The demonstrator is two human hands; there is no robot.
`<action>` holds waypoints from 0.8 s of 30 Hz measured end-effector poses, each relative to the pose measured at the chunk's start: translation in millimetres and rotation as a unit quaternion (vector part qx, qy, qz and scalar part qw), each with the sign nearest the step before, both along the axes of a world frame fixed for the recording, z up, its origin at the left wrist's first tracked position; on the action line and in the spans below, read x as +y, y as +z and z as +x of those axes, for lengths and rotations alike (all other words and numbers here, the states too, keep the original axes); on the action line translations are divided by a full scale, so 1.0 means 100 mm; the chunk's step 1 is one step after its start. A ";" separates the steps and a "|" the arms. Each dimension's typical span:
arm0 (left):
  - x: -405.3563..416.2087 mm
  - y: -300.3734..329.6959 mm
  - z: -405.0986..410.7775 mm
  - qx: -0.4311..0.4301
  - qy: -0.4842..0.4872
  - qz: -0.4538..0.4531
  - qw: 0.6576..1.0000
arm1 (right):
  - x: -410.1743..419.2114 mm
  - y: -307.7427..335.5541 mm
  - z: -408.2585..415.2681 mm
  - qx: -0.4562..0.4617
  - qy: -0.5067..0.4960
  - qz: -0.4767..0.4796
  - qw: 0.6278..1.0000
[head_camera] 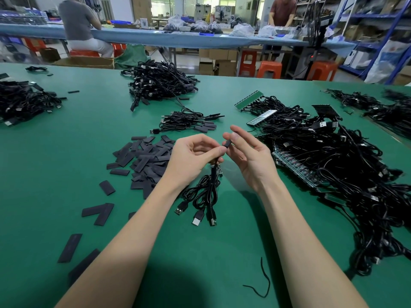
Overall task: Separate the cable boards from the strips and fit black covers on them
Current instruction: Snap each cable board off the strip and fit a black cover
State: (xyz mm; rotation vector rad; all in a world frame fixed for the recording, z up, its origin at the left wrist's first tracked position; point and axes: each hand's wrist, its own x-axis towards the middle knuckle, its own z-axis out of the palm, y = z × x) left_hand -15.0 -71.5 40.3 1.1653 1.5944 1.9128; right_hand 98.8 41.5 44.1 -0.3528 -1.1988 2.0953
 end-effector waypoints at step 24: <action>0.10 0.02 0.15 0.027 -0.068 -0.222 0.972 | 0.12 0.02 -0.02 0.030 -0.123 -0.078 0.989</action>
